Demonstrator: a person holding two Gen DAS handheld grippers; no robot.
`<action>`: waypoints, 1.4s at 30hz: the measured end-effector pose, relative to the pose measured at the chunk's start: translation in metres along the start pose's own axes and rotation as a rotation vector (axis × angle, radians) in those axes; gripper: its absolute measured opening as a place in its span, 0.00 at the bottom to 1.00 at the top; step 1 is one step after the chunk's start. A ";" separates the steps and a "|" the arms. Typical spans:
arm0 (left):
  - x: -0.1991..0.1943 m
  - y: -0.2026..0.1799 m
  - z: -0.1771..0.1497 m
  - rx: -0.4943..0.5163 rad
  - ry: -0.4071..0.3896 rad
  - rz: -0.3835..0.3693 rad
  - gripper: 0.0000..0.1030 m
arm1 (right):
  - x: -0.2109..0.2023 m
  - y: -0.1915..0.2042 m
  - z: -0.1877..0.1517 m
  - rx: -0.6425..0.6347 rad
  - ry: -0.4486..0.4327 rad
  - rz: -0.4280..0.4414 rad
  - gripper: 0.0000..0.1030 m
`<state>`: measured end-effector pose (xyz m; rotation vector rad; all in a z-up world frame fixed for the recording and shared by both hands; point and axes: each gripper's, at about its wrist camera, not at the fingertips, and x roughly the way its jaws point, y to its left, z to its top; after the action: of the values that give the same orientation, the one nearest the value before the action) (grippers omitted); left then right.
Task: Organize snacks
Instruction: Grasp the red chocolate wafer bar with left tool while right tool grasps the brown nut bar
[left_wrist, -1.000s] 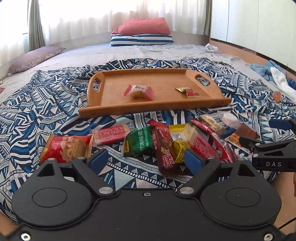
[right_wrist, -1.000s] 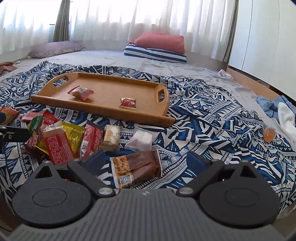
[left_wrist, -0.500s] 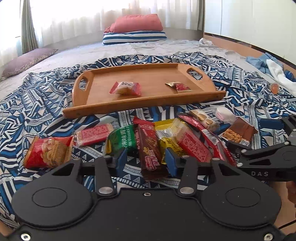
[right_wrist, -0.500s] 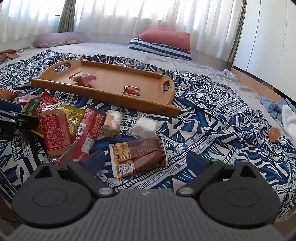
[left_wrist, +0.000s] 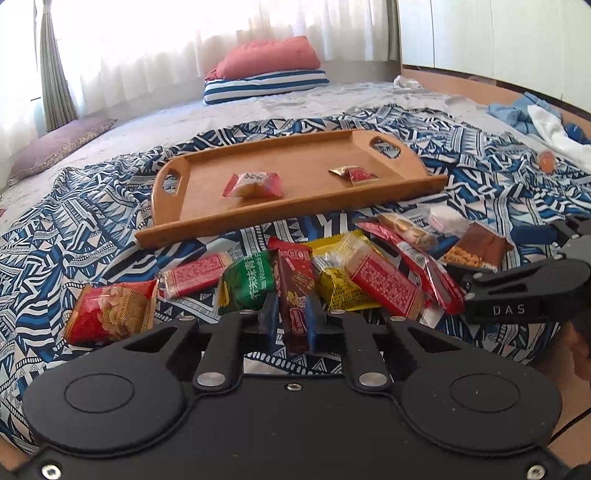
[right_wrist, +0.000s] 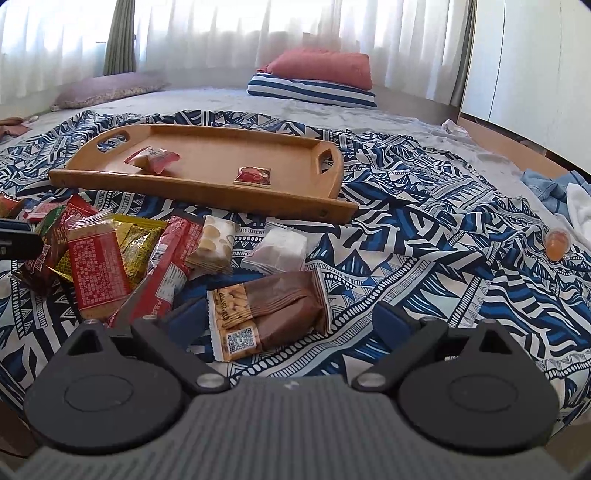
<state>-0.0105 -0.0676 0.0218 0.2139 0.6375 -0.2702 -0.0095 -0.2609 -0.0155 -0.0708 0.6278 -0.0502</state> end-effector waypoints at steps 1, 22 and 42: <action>0.002 -0.002 0.000 0.002 0.001 -0.002 0.14 | 0.000 0.000 0.000 0.003 0.000 0.000 0.97; 0.040 -0.010 0.005 0.003 0.024 0.028 0.32 | 0.003 -0.002 -0.002 0.020 0.001 0.016 0.99; 0.026 -0.002 0.011 -0.034 0.024 -0.008 0.24 | -0.003 0.006 0.002 -0.019 0.007 0.048 0.85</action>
<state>0.0147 -0.0770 0.0143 0.1825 0.6661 -0.2646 -0.0107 -0.2544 -0.0132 -0.0735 0.6365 0.0017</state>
